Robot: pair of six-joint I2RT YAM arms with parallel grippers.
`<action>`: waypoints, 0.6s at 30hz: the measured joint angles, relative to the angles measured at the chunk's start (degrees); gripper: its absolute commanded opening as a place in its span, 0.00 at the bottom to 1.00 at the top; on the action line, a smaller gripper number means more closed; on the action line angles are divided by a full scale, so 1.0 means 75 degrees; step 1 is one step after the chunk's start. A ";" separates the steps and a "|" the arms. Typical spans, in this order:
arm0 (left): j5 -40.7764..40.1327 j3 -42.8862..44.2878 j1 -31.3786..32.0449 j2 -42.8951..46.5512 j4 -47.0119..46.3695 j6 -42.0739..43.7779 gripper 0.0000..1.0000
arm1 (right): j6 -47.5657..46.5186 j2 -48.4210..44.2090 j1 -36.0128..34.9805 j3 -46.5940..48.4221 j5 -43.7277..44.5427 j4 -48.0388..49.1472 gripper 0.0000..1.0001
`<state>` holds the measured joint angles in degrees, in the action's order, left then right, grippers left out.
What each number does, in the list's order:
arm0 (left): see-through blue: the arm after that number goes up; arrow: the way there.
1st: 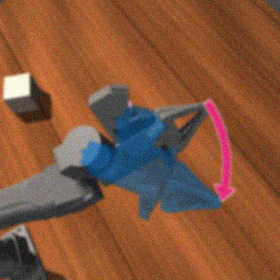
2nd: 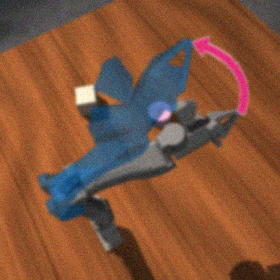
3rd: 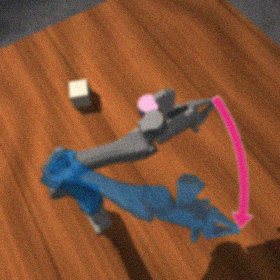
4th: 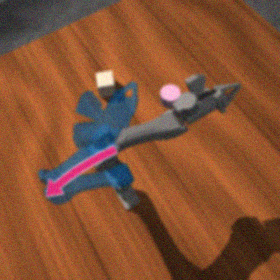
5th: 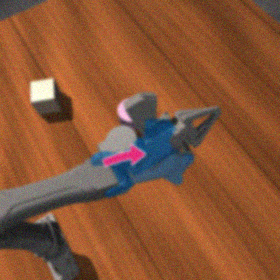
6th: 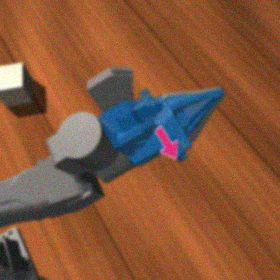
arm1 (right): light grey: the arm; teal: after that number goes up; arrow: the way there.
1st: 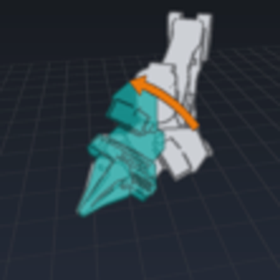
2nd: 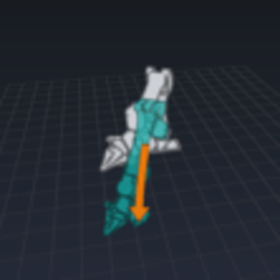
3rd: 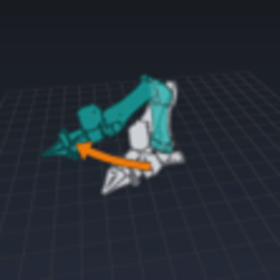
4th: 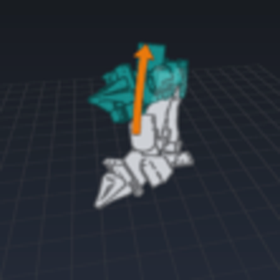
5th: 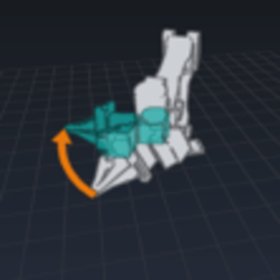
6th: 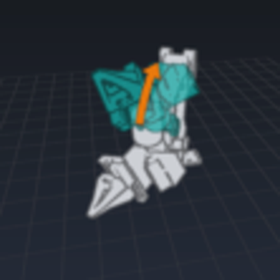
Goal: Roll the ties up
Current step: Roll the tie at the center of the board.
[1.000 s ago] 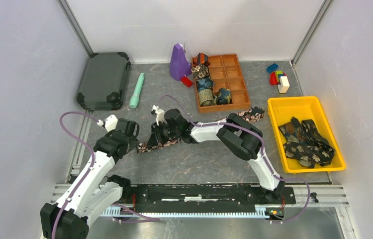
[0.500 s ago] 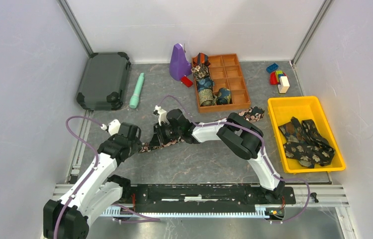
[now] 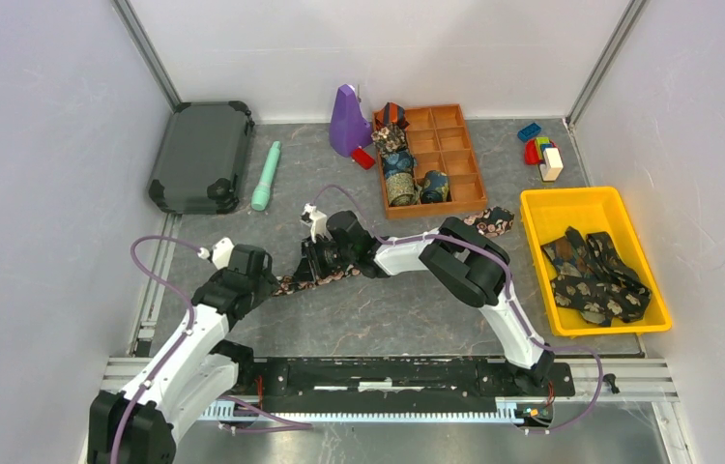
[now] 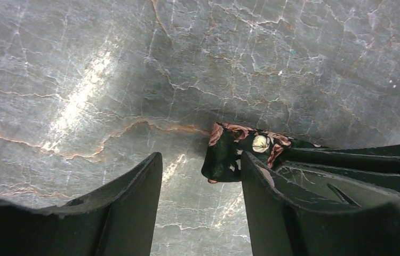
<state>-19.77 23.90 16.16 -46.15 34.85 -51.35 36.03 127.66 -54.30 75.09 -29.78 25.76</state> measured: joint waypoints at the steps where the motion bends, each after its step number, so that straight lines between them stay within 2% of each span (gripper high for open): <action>1: 0.0044 -0.0029 -0.0012 0.0032 -0.0050 0.0000 0.62 | 0.0000 0.0029 0.0000 0.0000 -0.0003 0.0000 0.23; 7: 0.0149 -0.0262 -0.0093 0.0236 -0.0391 -0.0003 0.61 | 0.0003 0.0114 0.0009 0.0000 -0.0035 0.0079 0.23; 18: 0.0399 -0.0702 -0.0192 0.0213 -0.0866 -0.0274 0.52 | -0.0020 0.0219 0.0023 0.0003 -0.0149 0.0254 0.23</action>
<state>-16.78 18.63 14.72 -44.56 28.36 -53.41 35.88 129.29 -54.13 75.11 -30.89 27.66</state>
